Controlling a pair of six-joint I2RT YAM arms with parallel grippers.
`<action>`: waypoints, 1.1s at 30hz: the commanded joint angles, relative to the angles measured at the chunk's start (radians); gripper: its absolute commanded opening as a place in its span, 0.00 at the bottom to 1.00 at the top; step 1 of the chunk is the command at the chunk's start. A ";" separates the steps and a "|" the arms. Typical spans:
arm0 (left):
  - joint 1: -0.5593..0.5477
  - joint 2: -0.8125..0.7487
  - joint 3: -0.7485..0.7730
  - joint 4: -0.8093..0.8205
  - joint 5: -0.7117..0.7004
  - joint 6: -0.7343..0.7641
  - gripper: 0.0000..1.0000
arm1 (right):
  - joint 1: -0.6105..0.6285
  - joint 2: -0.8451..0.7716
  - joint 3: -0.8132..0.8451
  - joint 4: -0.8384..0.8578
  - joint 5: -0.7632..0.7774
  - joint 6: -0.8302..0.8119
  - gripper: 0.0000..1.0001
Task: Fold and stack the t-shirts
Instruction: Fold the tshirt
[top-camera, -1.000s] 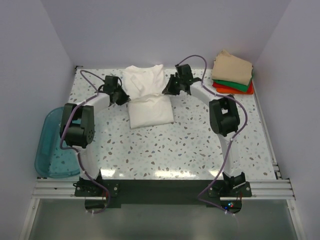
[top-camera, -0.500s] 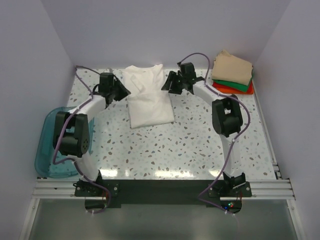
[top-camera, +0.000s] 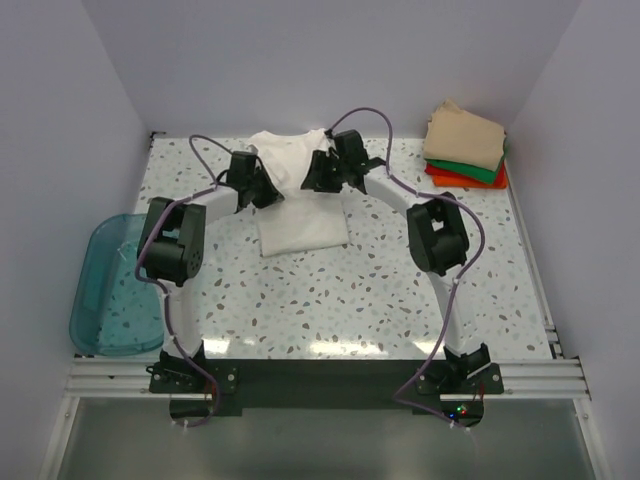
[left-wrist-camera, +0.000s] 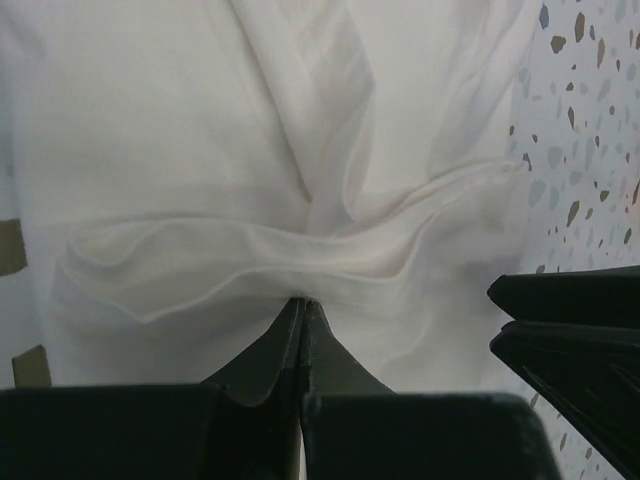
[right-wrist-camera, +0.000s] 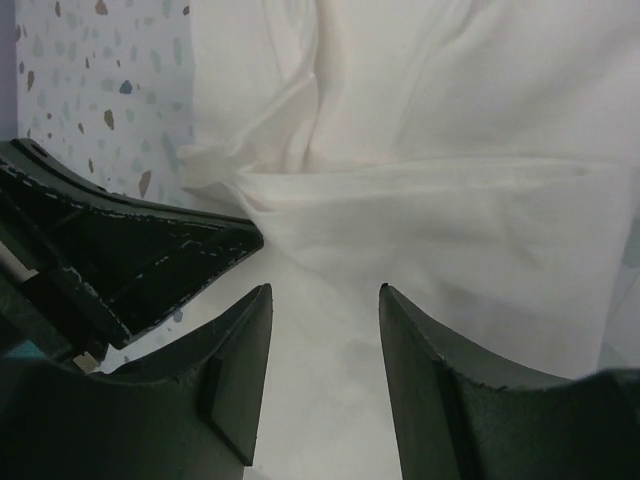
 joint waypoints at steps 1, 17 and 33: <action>0.036 0.047 0.085 0.066 0.011 0.027 0.00 | -0.032 0.049 0.045 -0.021 -0.006 -0.035 0.50; 0.105 0.125 0.117 0.034 -0.003 -0.018 0.00 | -0.103 0.017 -0.108 0.011 0.003 -0.044 0.51; 0.004 -0.231 -0.139 0.084 -0.010 -0.048 0.30 | -0.065 -0.292 -0.386 0.155 -0.058 0.037 0.54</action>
